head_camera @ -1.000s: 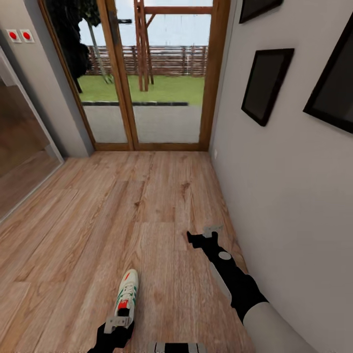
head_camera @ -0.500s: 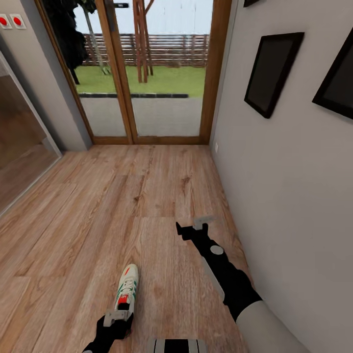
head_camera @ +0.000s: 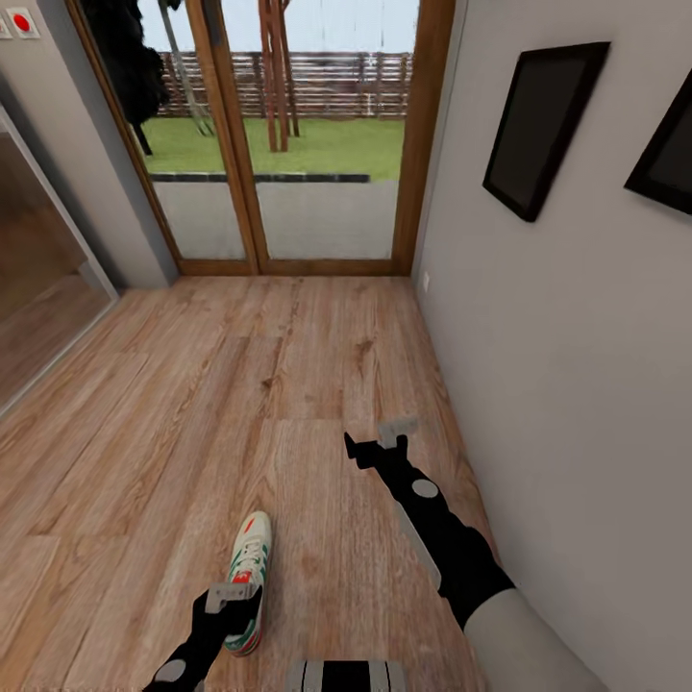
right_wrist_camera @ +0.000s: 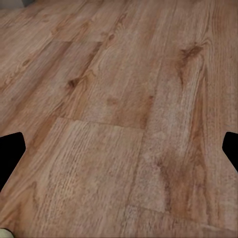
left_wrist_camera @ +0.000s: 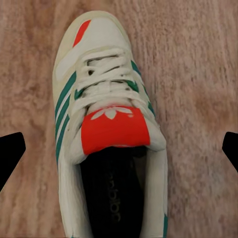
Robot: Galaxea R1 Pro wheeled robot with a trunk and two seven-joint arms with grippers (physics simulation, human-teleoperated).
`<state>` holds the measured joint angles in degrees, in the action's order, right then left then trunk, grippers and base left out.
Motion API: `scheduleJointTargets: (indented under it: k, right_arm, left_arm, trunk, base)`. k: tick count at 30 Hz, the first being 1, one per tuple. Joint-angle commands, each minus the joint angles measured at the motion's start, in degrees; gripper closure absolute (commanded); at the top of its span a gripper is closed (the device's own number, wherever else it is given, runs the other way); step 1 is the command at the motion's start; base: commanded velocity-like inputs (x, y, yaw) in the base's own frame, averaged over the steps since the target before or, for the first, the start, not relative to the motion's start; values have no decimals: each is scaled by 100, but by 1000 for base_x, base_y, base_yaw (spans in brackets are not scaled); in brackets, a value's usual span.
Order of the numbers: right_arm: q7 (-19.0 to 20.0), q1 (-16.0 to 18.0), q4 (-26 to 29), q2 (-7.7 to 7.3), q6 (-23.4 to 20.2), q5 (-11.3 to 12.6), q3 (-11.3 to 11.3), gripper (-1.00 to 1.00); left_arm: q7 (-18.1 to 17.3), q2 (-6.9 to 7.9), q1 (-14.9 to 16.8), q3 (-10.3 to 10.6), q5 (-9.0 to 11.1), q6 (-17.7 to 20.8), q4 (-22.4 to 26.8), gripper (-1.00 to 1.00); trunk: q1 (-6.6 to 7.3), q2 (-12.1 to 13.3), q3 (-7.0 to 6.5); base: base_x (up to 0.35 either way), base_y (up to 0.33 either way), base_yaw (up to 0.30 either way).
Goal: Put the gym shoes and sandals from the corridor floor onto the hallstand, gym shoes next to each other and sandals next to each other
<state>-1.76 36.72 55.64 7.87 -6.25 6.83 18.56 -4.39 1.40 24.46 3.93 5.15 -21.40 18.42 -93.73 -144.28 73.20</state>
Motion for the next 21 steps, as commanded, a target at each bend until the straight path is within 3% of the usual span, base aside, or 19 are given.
scheduleJointTargets:
  k: [1, 10, 21]
  right_arm:
    - [-20, 2, 16, -3, -22, 58, 9, -100]
    - [-18, 2, 24, -12, -17, 47, 8, -100]
    - [-21, 2, 19, -19, -17, 42, 13, -100]
  left_arm:
    - [-10, 4, 7, 42, 52, -20, 0, -100]
    - [-8, 17, 14, 23, 66, -22, 59, -100]
    - [-1, 24, 14, 13, 115, -373, 53, -100]
  trunk:
    - [-1, -3, 28]
    - [-24, -15, 289]
    - [-24, -15, 318]
  base:
    - [0, 0, 0]
    - [0, 0, 0]
    - [0, 0, 0]
